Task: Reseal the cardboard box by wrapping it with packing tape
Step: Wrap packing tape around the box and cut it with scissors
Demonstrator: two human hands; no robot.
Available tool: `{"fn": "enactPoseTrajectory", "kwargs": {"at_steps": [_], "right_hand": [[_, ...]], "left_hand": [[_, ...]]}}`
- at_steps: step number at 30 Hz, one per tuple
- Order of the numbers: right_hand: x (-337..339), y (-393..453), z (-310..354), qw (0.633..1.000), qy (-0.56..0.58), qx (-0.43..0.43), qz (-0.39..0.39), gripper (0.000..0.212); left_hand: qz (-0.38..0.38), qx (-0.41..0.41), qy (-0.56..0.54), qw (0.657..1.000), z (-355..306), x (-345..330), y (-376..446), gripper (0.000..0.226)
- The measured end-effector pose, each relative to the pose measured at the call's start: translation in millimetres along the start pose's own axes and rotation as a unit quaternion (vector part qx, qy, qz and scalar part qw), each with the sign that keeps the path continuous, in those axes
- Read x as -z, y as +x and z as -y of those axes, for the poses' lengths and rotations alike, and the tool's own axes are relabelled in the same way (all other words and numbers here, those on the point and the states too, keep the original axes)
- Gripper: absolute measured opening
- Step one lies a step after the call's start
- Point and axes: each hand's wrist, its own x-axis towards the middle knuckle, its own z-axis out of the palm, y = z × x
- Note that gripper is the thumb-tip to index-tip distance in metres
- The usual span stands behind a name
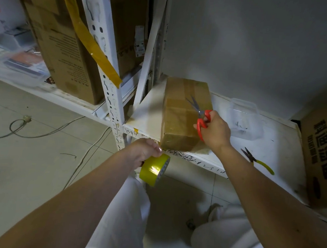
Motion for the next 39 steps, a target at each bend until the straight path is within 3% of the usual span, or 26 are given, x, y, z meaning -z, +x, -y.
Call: {"fn": "enactPoseTrajectory", "kwargs": {"at_steps": [3, 6, 8, 20, 23, 25, 32, 36, 39], "right_hand": [[7, -10, 18, 0.988, 0.064, 0.009, 0.137, 0.035], [11, -24, 37, 0.944, 0.116, 0.023, 0.309, 0.027], [12, -30, 45, 0.927, 0.128, 0.026, 0.351, 0.025], [8, -45, 52, 0.957, 0.088, 0.025, 0.276, 0.026], [10, -43, 51, 0.963, 0.084, 0.022, 0.254, 0.027], [12, -41, 49, 0.966, 0.085, 0.016, 0.245, 0.027], [14, -38, 50, 0.967, 0.031, 0.057, 0.245, 0.024], [16, -35, 57, 0.967, 0.029, 0.074, 0.24, 0.018], [22, -26, 64, 0.968, 0.03, 0.087, 0.233, 0.016]], "left_hand": [[0.015, -0.016, -0.028, 0.999, -4, -1, -3, 0.018], [0.027, -0.023, -0.049, 0.998, -7, -5, -7, 0.02], [0.027, -0.023, -0.058, 0.998, -9, -8, -9, 0.022], [0.063, -0.022, -0.089, 0.994, -19, -13, -26, 0.024], [0.094, -0.008, -0.106, 0.99, -21, -15, -28, 0.075], [0.088, -0.003, -0.115, 0.989, -22, -16, -29, 0.089], [-0.004, 0.012, -0.073, 0.997, -18, -29, -29, 0.039], [-0.075, 0.028, -0.051, 0.995, -19, -33, -18, 0.042], [-0.086, 0.006, -0.049, 0.995, -18, -32, -12, 0.051]]}}
